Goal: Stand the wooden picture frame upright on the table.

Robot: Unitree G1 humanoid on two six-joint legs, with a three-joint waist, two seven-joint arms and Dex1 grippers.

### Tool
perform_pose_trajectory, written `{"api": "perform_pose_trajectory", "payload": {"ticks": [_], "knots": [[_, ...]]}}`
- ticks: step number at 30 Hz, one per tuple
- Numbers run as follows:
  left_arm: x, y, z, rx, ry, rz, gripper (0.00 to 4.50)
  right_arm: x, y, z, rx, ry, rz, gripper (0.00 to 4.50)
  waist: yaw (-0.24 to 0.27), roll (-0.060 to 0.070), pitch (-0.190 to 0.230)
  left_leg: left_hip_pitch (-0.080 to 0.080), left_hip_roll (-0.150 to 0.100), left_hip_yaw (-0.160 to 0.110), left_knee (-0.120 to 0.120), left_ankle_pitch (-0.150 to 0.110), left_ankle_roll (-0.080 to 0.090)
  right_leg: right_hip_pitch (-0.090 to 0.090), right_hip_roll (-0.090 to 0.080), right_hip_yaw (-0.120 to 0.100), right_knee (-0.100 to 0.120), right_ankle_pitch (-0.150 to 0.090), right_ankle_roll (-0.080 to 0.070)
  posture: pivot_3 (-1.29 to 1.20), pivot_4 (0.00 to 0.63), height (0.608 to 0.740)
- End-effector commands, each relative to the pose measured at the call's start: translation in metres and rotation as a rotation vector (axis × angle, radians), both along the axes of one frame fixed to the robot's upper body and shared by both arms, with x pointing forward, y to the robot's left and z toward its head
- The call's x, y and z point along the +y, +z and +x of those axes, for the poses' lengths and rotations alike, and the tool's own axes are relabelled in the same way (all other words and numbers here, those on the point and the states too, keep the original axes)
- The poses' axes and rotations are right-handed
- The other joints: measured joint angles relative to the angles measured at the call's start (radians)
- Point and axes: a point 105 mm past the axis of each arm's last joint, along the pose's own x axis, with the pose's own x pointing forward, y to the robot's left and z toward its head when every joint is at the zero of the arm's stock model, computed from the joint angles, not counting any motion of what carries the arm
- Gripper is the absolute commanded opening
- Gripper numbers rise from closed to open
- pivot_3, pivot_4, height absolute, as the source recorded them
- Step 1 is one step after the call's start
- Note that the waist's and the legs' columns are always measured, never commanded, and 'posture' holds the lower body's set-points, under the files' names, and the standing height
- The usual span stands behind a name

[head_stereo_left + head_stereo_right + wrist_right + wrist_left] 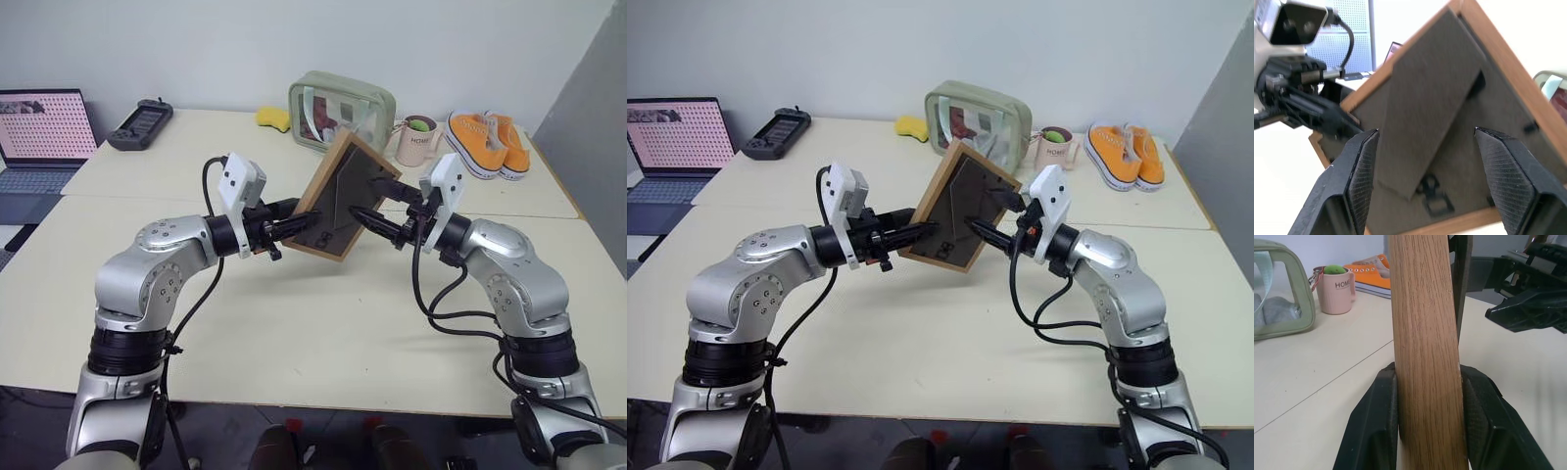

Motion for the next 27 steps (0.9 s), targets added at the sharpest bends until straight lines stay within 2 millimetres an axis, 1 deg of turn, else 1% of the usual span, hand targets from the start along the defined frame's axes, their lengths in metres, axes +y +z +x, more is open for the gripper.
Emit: {"api": "perform_pose_trajectory", "payload": {"ticks": [1,7,12,14,19,23,27], "knots": [[-0.011,0.019,-0.013,-0.075,-0.08,-0.022,1.32,0.002,0.013,-0.001,-0.047,0.009,0.018,3.28,0.0,0.0,0.0,0.0,0.0,0.0,0.0,0.0,0.0,0.0,0.0,0.0,0.0,0.0,0.0,0.0,0.15,0.74],[-0.008,0.016,-0.002,-0.068,-0.05,-0.027,1.32,0.0,0.017,-0.004,-0.052,0.008,0.032,3.28,0.0,0.0,0.0,0.0,0.0,0.0,0.0,0.0,0.0,0.0,0.0,0.0,0.0,0.0,0.0,0.0,0.15,0.74],[-0.001,0.014,0.018,-0.048,0.001,-0.045,1.32,-0.003,0.02,-0.011,-0.057,0.0,0.043,3.28,0.001,0.0,0.0,0.0,0.0,0.0,0.001,0.0,0.0,0.0,0.0,0.0,0.001,0.0,0.0,0.0,0.15,0.74],[0.002,0.012,0.026,-0.041,0.016,-0.046,1.32,-0.006,0.021,-0.013,-0.058,-0.016,0.048,3.28,0.0,0.0,0.0,0.0,0.0,0.0,0.001,0.0,0.0,-0.001,0.0,-0.001,0.002,0.0,0.0,0.0,0.15,0.74],[0.009,0.011,0.039,-0.036,0.046,-0.049,1.32,-0.013,0.021,-0.016,-0.053,-0.045,0.053,3.28,0.0,0.0,0.0,-0.001,0.0,0.0,0.001,0.0,0.0,-0.003,0.0,0.0,0.004,0.0,0.0,0.0,0.15,0.74],[0.008,0.014,0.042,-0.034,0.041,-0.06,1.32,-0.017,0.018,-0.015,-0.044,-0.066,0.05,3.28,0.001,0.0,0.0,-0.004,0.0,0.0,0.002,0.0,0.0,-0.006,0.0,-0.001,0.005,0.0,-0.001,0.0,0.15,0.74],[-0.001,0.025,0.038,-0.025,0.003,-0.101,1.32,-0.022,0.009,-0.008,-0.033,-0.102,0.014,3.28,0.001,0.0,0.0,-0.005,0.0,0.0,0.002,0.0,0.0,-0.006,0.0,-0.001,0.005,0.0,-0.001,0.0,0.15,0.74]]}}
